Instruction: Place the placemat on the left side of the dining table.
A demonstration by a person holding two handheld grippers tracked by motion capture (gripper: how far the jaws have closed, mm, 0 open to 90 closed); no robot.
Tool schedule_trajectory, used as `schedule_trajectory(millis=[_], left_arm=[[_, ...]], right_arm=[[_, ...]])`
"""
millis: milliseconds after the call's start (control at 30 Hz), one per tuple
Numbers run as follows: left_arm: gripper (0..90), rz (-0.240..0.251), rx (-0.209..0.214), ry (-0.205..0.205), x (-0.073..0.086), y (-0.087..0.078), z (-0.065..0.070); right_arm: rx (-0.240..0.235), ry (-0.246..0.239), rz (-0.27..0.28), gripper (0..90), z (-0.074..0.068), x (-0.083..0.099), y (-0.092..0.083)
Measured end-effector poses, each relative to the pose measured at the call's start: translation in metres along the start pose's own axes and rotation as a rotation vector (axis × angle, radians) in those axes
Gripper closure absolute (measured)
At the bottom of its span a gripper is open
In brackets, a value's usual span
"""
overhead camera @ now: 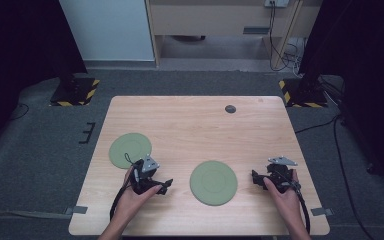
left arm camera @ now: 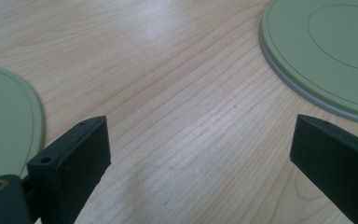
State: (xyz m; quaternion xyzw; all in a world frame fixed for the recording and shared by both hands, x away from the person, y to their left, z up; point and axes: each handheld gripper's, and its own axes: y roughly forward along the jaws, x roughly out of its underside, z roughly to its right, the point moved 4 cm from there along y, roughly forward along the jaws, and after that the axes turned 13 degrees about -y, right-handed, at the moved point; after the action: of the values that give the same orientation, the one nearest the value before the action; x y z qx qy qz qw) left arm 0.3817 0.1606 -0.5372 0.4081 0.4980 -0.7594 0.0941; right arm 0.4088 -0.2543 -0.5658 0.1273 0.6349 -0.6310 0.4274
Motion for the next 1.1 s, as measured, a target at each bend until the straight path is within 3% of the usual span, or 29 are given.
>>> schedule_trajectory(millis=[300, 733, 1033, 1100], left_arm=[[4.0, -0.003, 0.014, 0.0, 0.0, 0.009, 0.005], [3.3, 0.033, -0.01, 0.0, -0.027, 0.043, 0.01], [3.2, -0.026, -0.062, -0.004, -0.023, 0.067, 0.01], [0.2, -0.041, -0.042, -0.021, -0.023, 0.068, 0.01]], right_arm=[[-0.001, 0.001, 0.0, 4.7, 0.001, 0.0, 0.0], [-0.002, 0.006, 0.003, 4.7, 0.002, 0.0, -0.001], [-0.003, 0.007, 0.005, 4.7, 0.004, 0.001, -0.002], [-0.003, 0.007, 0.005, 4.7, 0.004, 0.001, -0.002]])
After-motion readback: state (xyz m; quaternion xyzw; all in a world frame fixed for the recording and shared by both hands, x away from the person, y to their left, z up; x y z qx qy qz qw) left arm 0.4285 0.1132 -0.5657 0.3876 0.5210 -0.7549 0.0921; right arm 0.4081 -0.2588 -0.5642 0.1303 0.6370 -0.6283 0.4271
